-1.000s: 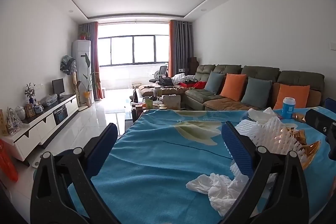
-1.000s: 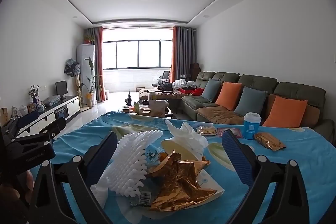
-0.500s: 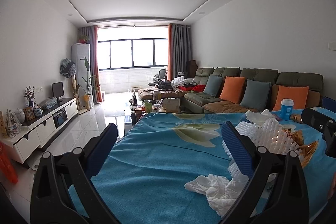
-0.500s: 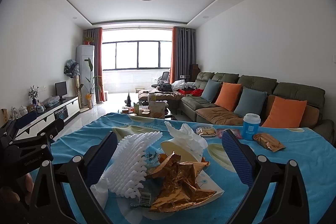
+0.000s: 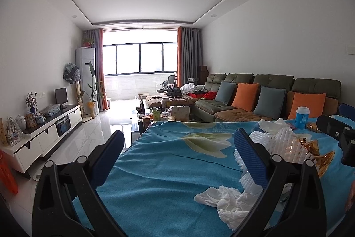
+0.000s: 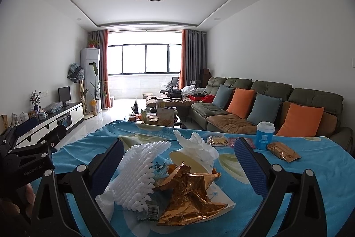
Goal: Collect trash
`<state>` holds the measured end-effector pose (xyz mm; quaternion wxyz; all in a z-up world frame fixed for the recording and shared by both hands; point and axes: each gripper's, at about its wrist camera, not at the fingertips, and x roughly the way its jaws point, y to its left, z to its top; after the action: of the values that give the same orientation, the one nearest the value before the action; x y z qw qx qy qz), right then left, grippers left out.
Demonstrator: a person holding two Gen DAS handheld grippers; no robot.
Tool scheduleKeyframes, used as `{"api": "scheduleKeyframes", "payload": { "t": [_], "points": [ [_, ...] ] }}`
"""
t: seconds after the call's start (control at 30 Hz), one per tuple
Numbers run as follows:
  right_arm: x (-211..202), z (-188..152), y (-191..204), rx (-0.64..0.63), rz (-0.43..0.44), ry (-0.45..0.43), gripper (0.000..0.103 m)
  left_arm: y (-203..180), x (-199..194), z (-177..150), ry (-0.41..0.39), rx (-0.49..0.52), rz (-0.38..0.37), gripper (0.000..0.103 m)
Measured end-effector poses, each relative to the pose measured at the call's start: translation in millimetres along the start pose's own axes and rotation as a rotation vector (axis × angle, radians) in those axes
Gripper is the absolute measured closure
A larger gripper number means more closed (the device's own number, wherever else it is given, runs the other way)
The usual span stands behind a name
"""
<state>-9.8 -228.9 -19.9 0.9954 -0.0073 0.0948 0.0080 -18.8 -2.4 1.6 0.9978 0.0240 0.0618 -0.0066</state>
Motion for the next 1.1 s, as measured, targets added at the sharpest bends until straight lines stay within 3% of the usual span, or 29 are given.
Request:
{"api": "scheduleKeyframes", "payload": {
  "t": [1.1],
  "points": [
    [1.7, 1.2, 4.3, -0.004, 0.008, 0.001, 0.007, -0.2, -1.7, 0.2, -0.002, -0.008, 0.003, 0.006]
  ]
}}
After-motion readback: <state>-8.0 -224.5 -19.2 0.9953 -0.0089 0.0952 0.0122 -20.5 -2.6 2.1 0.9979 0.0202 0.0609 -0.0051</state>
